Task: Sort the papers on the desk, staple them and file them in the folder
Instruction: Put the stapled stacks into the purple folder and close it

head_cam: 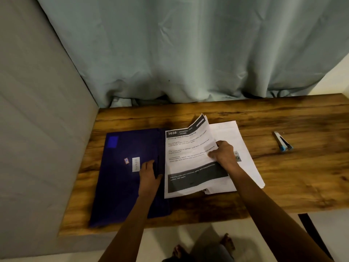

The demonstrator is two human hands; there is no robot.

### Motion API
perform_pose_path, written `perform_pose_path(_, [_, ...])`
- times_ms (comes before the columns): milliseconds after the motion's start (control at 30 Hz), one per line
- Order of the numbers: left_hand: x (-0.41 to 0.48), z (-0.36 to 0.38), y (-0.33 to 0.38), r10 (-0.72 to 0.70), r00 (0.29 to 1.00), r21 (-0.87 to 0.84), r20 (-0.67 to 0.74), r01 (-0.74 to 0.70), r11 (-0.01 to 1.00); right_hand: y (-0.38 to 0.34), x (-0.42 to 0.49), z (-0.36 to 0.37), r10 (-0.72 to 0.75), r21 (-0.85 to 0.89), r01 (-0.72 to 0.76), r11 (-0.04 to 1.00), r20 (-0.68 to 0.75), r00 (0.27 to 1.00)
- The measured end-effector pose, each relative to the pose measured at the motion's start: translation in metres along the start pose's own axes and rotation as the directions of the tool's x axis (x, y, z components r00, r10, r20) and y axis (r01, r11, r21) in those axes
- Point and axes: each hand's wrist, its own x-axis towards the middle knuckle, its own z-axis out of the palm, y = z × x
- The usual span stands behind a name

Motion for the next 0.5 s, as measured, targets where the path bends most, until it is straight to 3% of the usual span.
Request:
perform_pose_path(333, [0.002,-0.015,0.014,-0.075,0.997,-0.066,0.0,0.075,0.995,-0.002,-0.034,0.019,-0.223,-0.056,0.224,0.973,0.011,0.975])
perform_pose_path(500, [-0.003,-0.016,0.013,-0.047,0.999,-0.021,-0.006,0.047,0.999,0.002,-0.034,0.025,-0.228,-0.068,0.226,0.972,-0.026,0.973])
